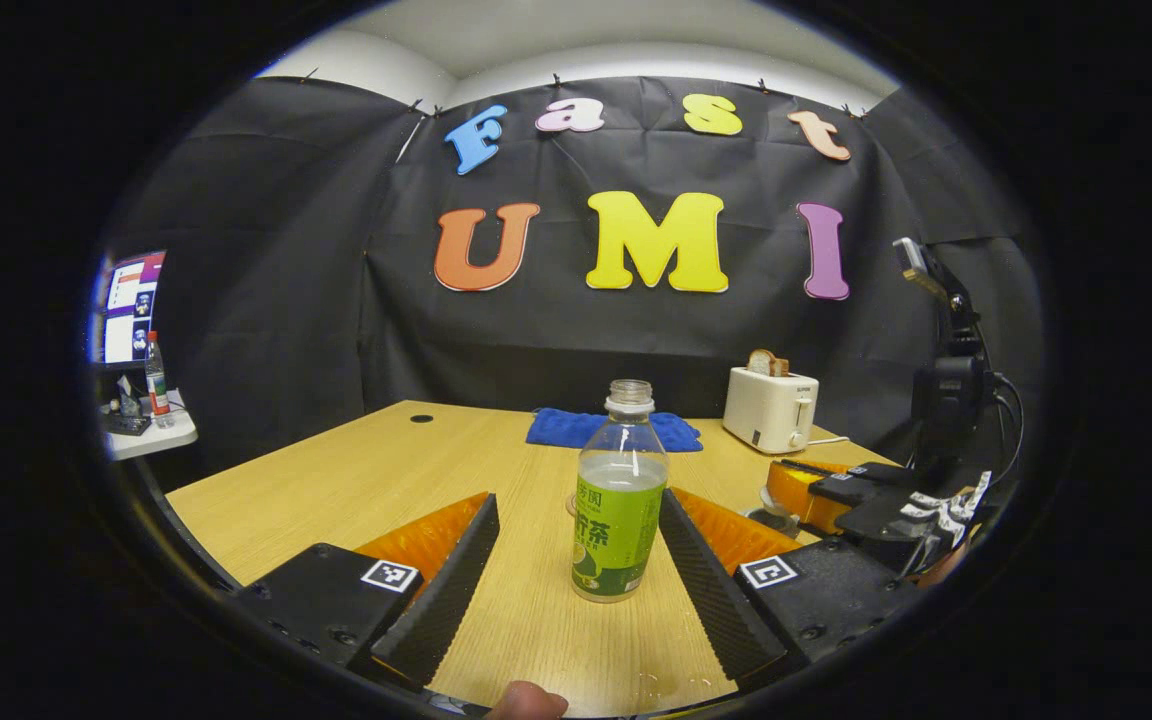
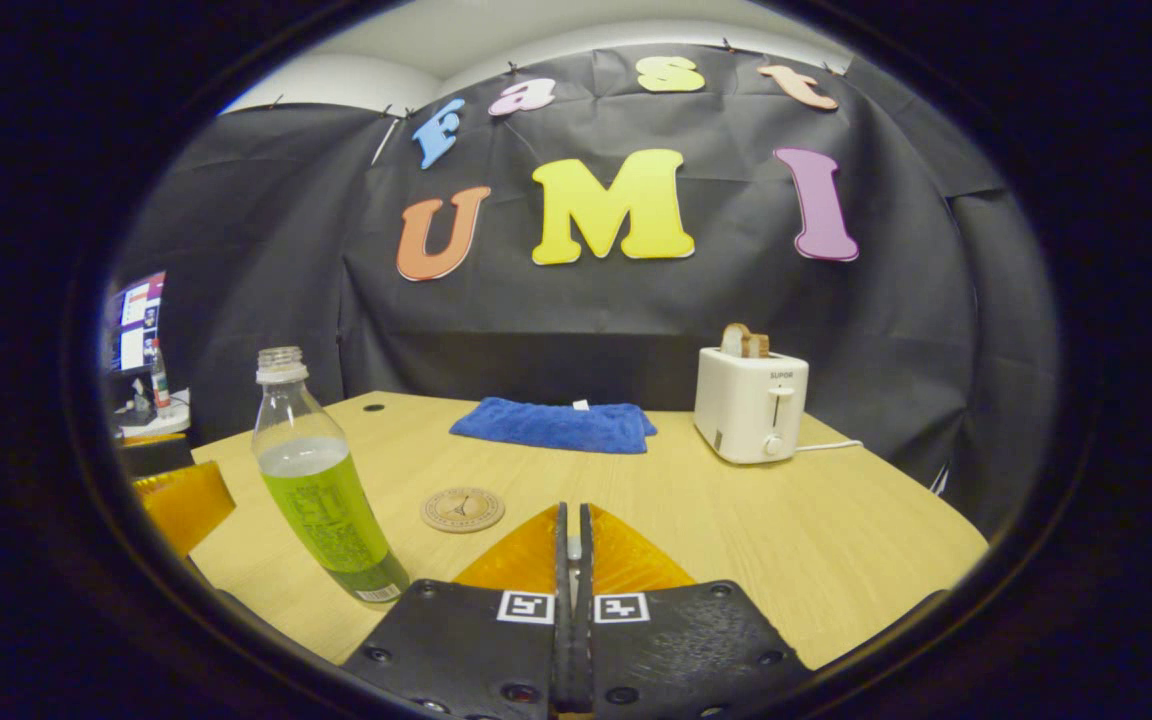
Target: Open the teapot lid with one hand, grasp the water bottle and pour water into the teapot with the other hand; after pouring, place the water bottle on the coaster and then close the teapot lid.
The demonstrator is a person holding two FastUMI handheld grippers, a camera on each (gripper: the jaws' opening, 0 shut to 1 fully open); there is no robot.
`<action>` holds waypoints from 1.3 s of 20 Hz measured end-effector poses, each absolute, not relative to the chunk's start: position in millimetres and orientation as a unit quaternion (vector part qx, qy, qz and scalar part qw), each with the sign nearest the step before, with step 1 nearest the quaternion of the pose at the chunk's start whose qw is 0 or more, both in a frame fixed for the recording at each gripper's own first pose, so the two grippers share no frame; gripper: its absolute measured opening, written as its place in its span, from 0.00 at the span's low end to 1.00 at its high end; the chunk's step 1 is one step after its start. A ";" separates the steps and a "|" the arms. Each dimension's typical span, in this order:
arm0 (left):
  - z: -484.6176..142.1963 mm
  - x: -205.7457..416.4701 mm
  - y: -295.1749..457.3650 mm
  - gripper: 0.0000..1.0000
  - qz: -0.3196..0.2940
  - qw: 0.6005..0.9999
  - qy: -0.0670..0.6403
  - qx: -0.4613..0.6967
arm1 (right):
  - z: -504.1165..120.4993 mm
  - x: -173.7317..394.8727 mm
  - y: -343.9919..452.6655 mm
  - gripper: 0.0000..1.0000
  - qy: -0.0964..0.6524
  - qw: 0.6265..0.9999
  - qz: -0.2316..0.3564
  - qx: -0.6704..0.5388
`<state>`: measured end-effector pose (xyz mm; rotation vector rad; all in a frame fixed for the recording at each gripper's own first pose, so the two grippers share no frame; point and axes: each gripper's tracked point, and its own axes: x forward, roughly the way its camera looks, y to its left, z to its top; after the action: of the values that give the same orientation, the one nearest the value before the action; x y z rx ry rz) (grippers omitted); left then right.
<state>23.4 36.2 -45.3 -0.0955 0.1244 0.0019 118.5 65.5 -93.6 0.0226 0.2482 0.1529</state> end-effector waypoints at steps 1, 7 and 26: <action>-49.9 23.1 32.7 1.00 -0.006 0.996 0.070 -0.054 | -90.1 115.2 63.4 0.00 0.120 0.990 0.077 0.012; -74.2 32.6 20.6 1.00 -0.025 0.994 0.100 -0.049 | -74.3 93.8 45.6 0.00 0.107 0.991 0.075 0.005; -129.9 75.6 5.0 1.00 -0.030 0.984 0.168 -0.041 | -79.8 87.5 16.4 0.00 0.115 0.991 0.066 0.009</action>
<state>75.6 5.0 -129.9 -0.0822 0.3381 -0.0610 87.5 16.4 -79.8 0.0189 0.2301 0.1320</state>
